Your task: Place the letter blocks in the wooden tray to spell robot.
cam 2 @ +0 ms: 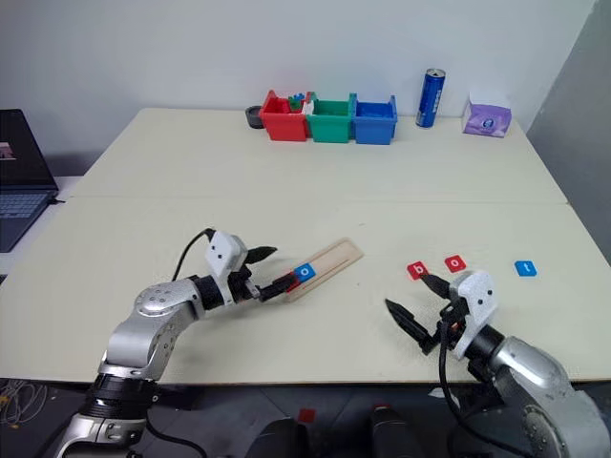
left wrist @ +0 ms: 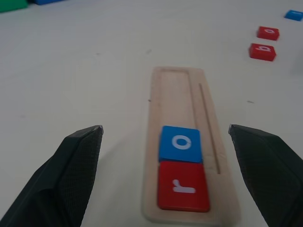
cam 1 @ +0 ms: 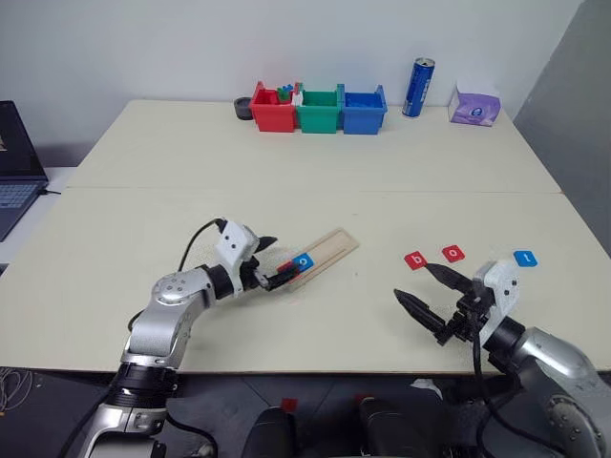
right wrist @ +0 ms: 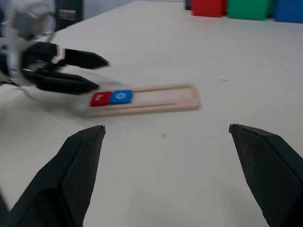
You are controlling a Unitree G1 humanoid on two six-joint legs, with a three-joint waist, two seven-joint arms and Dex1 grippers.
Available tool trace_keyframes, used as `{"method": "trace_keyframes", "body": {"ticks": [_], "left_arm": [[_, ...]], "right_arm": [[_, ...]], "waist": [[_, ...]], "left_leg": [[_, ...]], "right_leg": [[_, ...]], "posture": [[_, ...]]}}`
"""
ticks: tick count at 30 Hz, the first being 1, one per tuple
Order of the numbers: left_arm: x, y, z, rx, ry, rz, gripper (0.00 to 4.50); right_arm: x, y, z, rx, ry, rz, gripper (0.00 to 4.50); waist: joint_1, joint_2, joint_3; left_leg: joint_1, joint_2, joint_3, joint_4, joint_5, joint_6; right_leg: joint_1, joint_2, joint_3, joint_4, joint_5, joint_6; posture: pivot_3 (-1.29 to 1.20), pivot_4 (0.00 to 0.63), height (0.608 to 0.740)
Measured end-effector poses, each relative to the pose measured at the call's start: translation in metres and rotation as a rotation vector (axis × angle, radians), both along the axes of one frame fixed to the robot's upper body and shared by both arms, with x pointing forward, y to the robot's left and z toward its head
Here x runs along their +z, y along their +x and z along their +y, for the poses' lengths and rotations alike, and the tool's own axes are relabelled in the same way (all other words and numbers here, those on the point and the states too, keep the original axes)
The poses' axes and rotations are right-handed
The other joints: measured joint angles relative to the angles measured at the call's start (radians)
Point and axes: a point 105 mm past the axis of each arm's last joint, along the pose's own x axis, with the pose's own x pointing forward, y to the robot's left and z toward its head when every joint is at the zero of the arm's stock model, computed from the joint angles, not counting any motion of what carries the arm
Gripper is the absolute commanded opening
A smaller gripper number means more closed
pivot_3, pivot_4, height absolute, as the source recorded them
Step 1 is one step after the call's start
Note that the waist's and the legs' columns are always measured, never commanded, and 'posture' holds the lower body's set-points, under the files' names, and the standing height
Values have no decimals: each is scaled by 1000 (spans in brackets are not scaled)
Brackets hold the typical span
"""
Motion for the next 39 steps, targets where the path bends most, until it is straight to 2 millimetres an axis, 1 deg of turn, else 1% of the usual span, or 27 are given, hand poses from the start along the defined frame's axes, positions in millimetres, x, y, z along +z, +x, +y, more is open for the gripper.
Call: {"method": "trace_keyframes", "body": {"ticks": [3, 6, 10, 16, 26, 29, 30, 31, 36, 39], "left_arm": [[-8, -3, -5, -29, 42, 28, 4500], [-10, 0, -9, -39, 77, 24, 4500], [-11, 6, -8, -19, 109, 22, 4500], [-23, 7, -8, 7, 130, 64, 4500], [-22, 13, -8, 12, 202, 84, 4500], [-21, 10, -7, -5, 229, 95, 3889], [-21, 9, -7, -9, 239, 99, 3572], [-21, 9, -7, -14, 244, 101, 3378], [-20, 4, -5, -43, 270, 114, 3383], [-20, 0, -5, -89, 288, 115, 3383]], "right_arm": [[2, -2, 3, 21, -12, 16, 4456], [1, -4, 4, 26, 3, 38, 4456], [3, -4, 4, 25, 14, 43, 4456], [-2, -8, 3, 22, 15, 61, 4456], [0, -10, 8, 44, 9, 49, 4456], [1, -11, 10, 51, 9, 47, 4500], [1, -11, 10, 53, 9, 45, 4500], [2, -10, 11, 55, 10, 41, 4500], [7, -10, 13, 54, 15, 25, 4500], [5, -9, 12, 40, 12, 35, 4500]], "waist": [[1, -1, 0], [1, -1, 1], [2, -1, 1], [2, -1, 1], [1, -1, 0], [1, -1, 0], [1, -1, 0], [1, -1, 0], [1, -1, 0], [1, -1, 0]], "left_leg": [[-1, 0, 0, 0, 0, 0], [-1, 0, 0, 0, 0, 0], [-1, 0, 0, 0, 0, 0], [-1, 0, 0, 0, 0, 0], [0, 0, 0, 1, 0, 0], [0, 0, 0, 0, 0, 0], [0, 0, 0, 0, 0, 0], [0, 0, 0, 0, 0, 0], [0, 0, 0, 0, 0, 0], [0, 0, 0, 0, 0, 0]], "right_leg": [[0, 0, 0, 0, 0, 0], [0, 0, 0, 0, 0, 0], [0, 0, 0, 0, 0, 0], [0, 0, 0, 0, 0, 0], [0, 0, 0, 0, 0, 0], [0, 0, 0, 0, 0, 0], [0, 0, 0, 0, 0, 0], [0, 0, 0, 0, 0, 0], [0, 0, 0, 0, 0, 0], [0, 0, 0, 0, 0, 0]], "posture": [[0, 150, 740], [0, 150, 740], [0, 150, 740], [0, 150, 740], [0, 150, 740], [0, 150, 740], [0, 150, 740], [0, 150, 740], [0, 150, 740], [0, 150, 740]]}}
